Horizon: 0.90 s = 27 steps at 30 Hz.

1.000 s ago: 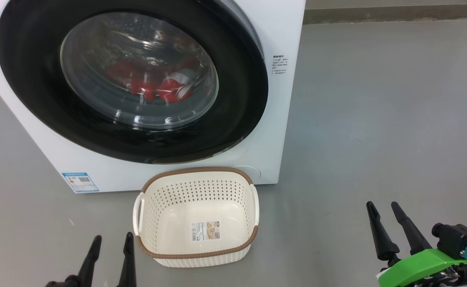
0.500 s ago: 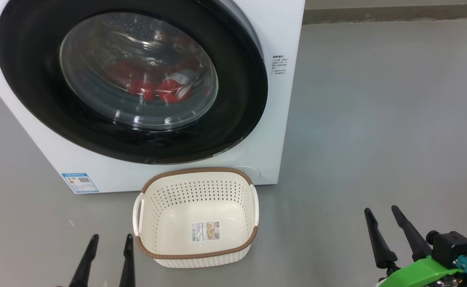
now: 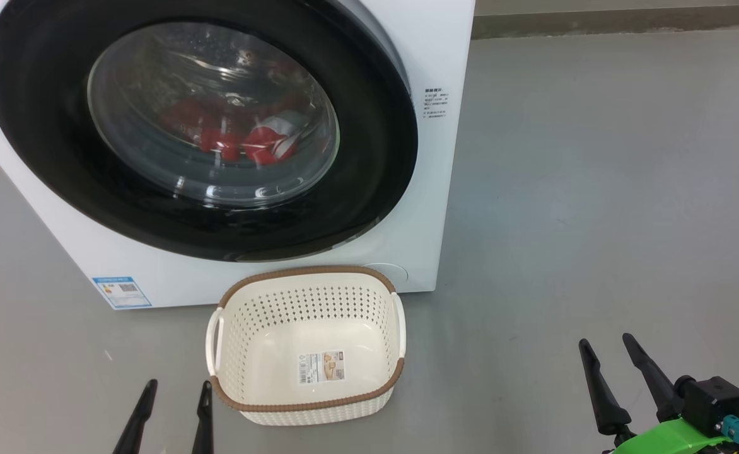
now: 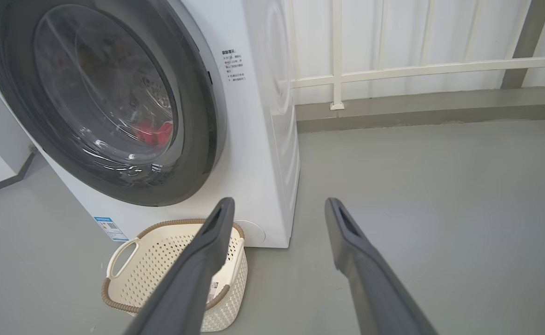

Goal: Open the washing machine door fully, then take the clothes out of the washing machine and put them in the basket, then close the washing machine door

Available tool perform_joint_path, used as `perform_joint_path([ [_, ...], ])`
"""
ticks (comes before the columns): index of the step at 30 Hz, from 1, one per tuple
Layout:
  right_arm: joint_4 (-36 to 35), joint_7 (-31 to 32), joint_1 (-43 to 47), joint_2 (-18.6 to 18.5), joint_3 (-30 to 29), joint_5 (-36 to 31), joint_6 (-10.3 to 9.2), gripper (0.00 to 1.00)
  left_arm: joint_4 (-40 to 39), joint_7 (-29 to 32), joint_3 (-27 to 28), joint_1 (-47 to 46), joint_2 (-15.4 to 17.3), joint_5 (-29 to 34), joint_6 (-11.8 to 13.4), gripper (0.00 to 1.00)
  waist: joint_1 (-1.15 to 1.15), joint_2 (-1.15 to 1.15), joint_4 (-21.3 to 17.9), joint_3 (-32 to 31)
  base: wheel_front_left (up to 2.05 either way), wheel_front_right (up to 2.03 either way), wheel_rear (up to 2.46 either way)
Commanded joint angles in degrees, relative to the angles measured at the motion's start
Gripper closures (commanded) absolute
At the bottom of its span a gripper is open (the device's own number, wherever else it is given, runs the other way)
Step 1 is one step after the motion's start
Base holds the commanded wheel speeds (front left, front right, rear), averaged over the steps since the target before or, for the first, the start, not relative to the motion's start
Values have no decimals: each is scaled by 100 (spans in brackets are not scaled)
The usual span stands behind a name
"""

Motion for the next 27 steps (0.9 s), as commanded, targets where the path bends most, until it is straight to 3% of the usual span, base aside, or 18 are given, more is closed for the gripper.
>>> perform_joint_path([
  [1, -159, -79, -81, -53, 80, -19, 2, 0, -80, -71, 220, -110, 19, -50, -15, 0, 0, 0, -4, 3, 0, 0, 0],
  [11, -226, -79, -89, 17, -23, 37, 2, 0, 16, -71, 258, -161, 12, -102, -46, 0, 0, 0, 10, 44, 0, 0, 0],
  [12, -237, -79, -113, 21, -21, 69, 2, 25, 16, -71, 251, -171, 12, -108, -46, 0, 0, 0, 16, 55, 0, 0, 0],
  [13, -262, -79, -149, 24, -15, 103, 2, 58, 13, -71, 240, -180, 12, -114, -43, 0, 0, 0, 23, 69, 0, 0, 0],
  [15, -316, -79, -243, 18, 10, 149, 2, 100, 3, -71, 207, -203, 12, -124, -32, 0, 0, 0, 42, 101, 0, 0, 0],
  [27, -413, -79, -1573, 124, -115, 761, 2, 100, -71, -71, -144, -557, 11, -198, 0, 0, 0, 0, 333, 554, 0, 0, 0],
])
